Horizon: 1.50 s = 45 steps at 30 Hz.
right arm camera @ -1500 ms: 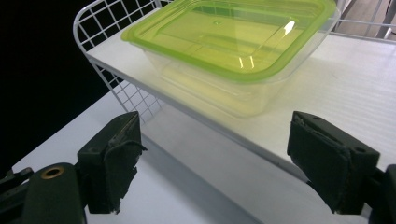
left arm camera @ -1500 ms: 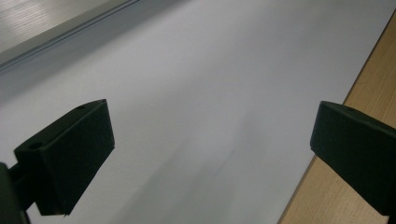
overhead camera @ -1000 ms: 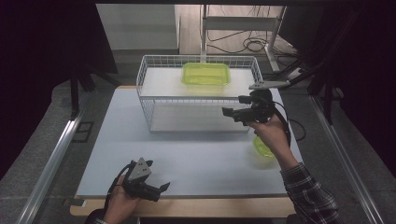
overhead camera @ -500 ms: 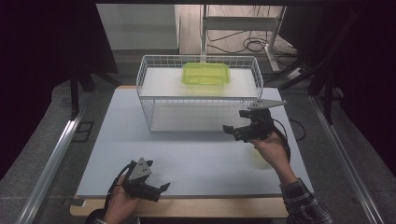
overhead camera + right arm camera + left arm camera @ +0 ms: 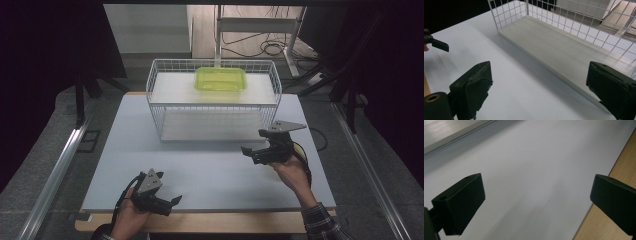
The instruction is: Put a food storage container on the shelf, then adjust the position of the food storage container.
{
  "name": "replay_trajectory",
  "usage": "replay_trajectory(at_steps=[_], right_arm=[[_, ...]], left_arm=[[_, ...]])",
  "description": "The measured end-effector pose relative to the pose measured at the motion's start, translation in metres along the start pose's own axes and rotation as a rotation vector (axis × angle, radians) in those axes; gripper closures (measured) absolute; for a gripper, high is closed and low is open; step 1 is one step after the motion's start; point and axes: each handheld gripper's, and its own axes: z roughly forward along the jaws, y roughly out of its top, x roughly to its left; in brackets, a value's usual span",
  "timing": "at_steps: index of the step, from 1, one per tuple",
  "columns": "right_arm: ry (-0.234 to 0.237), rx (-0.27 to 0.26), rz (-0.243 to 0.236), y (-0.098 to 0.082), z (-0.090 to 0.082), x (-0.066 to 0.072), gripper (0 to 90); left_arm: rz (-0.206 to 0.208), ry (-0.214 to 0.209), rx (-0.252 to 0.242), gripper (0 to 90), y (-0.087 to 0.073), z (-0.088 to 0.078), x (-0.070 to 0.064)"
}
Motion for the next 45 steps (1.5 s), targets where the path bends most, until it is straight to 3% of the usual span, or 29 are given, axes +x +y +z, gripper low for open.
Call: replay_trajectory(at_steps=[6,18,23,28,32,36,40,42,45], right_arm=[[0.013,-0.007,0.007,-0.012,0.000,0.006,6.5],[0.004,0.042,0.000,-0.046,0.004,0.020,6.9],[0.006,0.034,0.004,-0.061,0.005,0.023,6.8],[0.008,0.095,0.007,-0.078,0.014,0.023,6.5],[0.008,0.114,0.003,-0.080,0.017,0.024,6.2],[0.000,0.121,0.035,-0.077,0.016,0.024,2.0],[-0.003,0.084,0.076,-0.073,0.012,0.023,2.1],[-0.028,0.086,0.075,-0.069,0.009,0.021,5.7],[-0.069,0.073,0.098,-0.065,0.000,0.011,18.7]], left_arm=[[-0.012,0.002,0.002,0.0,0.001,-0.001,0.000],[-0.008,0.008,0.010,0.7,0.001,-0.002,-0.001],[0.002,0.009,-0.013,0.6,0.001,-0.002,-0.001],[0.016,0.010,-0.012,0.5,0.001,-0.002,-0.002],[0.019,0.010,-0.012,0.5,0.001,-0.002,-0.002],[0.018,0.008,-0.011,0.4,0.001,-0.001,-0.002],[0.020,0.004,-0.007,0.4,0.001,-0.001,-0.002],[0.021,0.004,-0.007,0.4,0.001,-0.001,-0.002],[0.022,0.004,-0.004,0.4,0.001,0.000,-0.002]])
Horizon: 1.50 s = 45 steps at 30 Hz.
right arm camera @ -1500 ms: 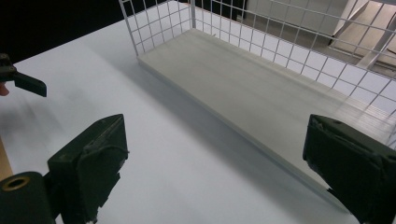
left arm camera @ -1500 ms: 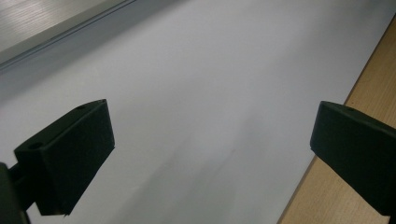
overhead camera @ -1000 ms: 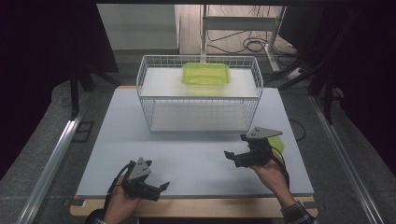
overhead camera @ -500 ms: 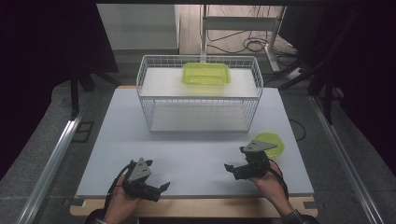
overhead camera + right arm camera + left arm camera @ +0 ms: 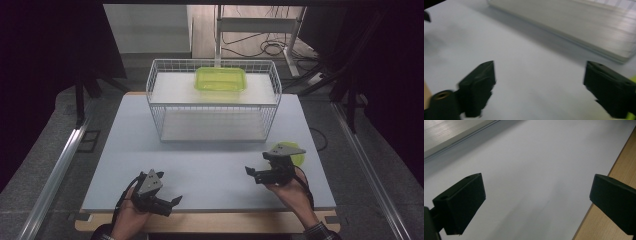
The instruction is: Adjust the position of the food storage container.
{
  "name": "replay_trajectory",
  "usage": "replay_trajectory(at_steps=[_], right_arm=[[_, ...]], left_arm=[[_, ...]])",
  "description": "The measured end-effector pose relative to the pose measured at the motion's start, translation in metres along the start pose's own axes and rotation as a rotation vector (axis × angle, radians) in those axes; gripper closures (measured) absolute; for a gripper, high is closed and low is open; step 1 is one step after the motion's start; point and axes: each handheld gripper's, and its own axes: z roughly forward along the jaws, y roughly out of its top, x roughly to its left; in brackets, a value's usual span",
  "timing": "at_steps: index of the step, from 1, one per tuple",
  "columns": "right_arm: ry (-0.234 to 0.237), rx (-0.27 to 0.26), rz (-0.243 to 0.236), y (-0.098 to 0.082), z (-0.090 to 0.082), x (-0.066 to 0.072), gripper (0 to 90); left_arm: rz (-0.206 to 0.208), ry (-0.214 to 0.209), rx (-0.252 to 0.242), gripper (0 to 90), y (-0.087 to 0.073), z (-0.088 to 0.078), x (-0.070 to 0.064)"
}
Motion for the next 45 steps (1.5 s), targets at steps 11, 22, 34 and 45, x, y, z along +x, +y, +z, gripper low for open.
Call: replay_trajectory(at_steps=[11,22,34,45], right_arm=[[-0.126,0.003,0.145,-0.006,-0.031,-0.070,70.2],[-0.269,-0.021,0.160,-0.014,-0.047,-0.105,88.8],[-0.359,0.003,0.176,-0.027,-0.047,-0.128,86.2],[-0.350,0.046,0.168,-0.030,-0.042,-0.128,88.7]], left_arm=[[0.011,0.003,0.014,0.4,0.000,0.002,0.000],[0.018,0.006,0.023,0.4,0.000,0.003,-0.001],[0.029,0.008,0.042,0.4,0.000,0.004,-0.002],[0.040,0.011,0.054,0.4,-0.001,0.006,-0.003]])
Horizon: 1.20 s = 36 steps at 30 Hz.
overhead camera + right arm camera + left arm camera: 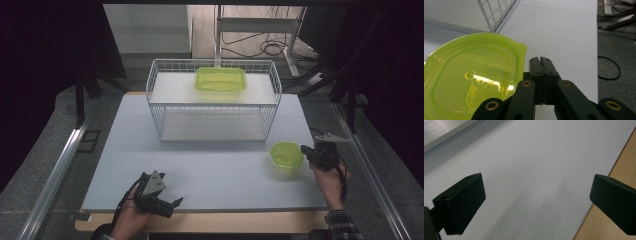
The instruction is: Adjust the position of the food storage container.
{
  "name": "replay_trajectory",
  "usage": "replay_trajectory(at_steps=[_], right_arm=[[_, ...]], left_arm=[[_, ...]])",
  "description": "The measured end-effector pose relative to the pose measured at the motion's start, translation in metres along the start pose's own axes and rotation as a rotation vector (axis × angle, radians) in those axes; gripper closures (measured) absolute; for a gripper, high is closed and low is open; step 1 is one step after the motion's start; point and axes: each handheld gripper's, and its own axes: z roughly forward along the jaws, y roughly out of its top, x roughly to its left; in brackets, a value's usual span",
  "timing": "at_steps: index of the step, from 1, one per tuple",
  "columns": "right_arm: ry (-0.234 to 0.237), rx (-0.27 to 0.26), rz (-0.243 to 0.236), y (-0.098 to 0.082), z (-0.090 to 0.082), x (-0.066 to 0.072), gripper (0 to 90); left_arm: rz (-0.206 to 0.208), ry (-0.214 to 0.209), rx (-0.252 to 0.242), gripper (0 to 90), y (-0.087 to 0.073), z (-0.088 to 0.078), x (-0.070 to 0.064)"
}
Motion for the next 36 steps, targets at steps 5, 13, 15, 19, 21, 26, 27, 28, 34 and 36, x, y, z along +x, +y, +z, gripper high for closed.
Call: replay_trajectory(at_steps=[5,13,15,19,21,26,27,28,34,36], right_arm=[[0.015,0.018,-0.017,0.000,0.002,0.008,88.7],[0.054,0.040,-0.052,0.002,0.005,0.025,88.8],[0.069,0.046,-0.057,0.002,0.005,0.031,88.7],[0.095,0.054,-0.066,0.002,0.005,0.040,88.7],[0.112,0.058,-0.072,0.002,0.005,0.045,88.8],[0.123,0.064,-0.096,0.003,0.005,0.054,88.6],[0.123,0.064,-0.094,0.002,0.004,0.053,88.6],[0.120,0.065,-0.087,0.001,0.004,0.051,88.6],[0.119,0.100,-0.071,-0.011,-0.002,0.049,88.6],[0.130,0.111,-0.079,-0.014,-0.002,0.052,88.6]], left_arm=[[0.005,-0.001,0.003,0.4,0.000,0.000,0.000],[0.009,0.000,0.010,0.4,0.000,0.001,-0.001],[0.010,0.000,0.010,0.4,0.000,0.001,-0.001],[0.010,-0.001,0.011,0.4,0.000,0.001,-0.001],[0.011,-0.001,0.011,0.4,0.000,0.001,-0.001],[0.012,0.000,0.013,0.4,0.000,0.001,-0.001],[0.012,-0.001,0.014,0.3,0.000,0.001,-0.001],[0.012,0.000,0.014,0.4,0.000,0.001,-0.001],[0.013,0.007,0.018,0.4,0.000,0.001,-0.001],[0.012,0.007,0.018,0.3,0.000,0.001,-0.001]])
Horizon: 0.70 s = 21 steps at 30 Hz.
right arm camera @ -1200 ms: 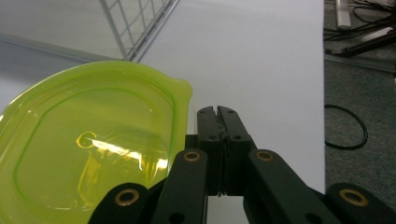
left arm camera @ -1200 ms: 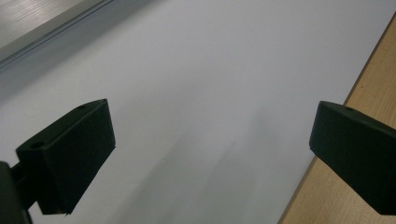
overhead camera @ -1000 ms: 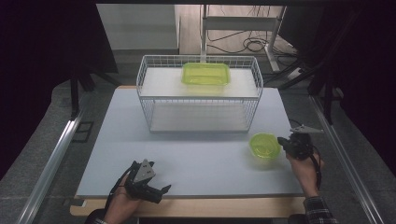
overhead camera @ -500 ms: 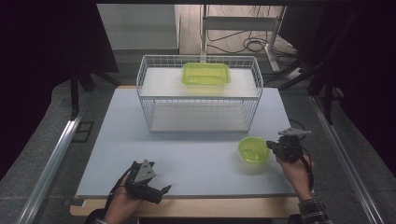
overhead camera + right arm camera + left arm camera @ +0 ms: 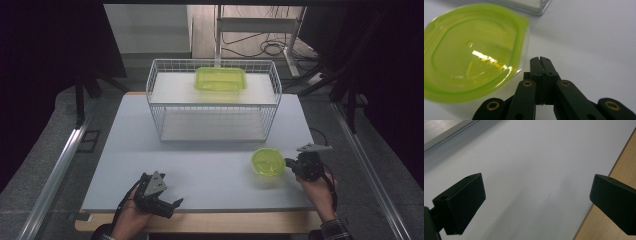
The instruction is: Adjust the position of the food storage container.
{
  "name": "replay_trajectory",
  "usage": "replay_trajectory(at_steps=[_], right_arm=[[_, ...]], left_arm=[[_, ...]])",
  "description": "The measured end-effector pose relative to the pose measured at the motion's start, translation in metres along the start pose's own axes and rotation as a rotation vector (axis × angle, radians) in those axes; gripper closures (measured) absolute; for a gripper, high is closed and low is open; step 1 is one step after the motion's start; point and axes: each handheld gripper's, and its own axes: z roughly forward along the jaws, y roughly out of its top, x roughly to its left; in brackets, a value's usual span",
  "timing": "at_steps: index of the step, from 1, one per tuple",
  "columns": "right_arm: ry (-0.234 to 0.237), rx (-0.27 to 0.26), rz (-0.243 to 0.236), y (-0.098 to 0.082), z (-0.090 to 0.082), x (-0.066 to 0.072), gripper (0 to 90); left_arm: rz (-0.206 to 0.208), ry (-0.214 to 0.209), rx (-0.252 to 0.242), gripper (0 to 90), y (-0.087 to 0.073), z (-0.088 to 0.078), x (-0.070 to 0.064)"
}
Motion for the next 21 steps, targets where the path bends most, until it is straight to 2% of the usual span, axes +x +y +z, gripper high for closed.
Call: replay_trajectory(at_steps=[7,21], right_arm=[[0.045,0.043,-0.030,-0.006,0.008,0.010,88.6],[0.142,0.058,-0.052,-0.004,0.022,0.030,88.6]], left_arm=[[0.003,0.001,0.004,0.3,0.000,0.001,0.000],[0.005,0.002,0.012,0.4,0.000,0.002,-0.001]])
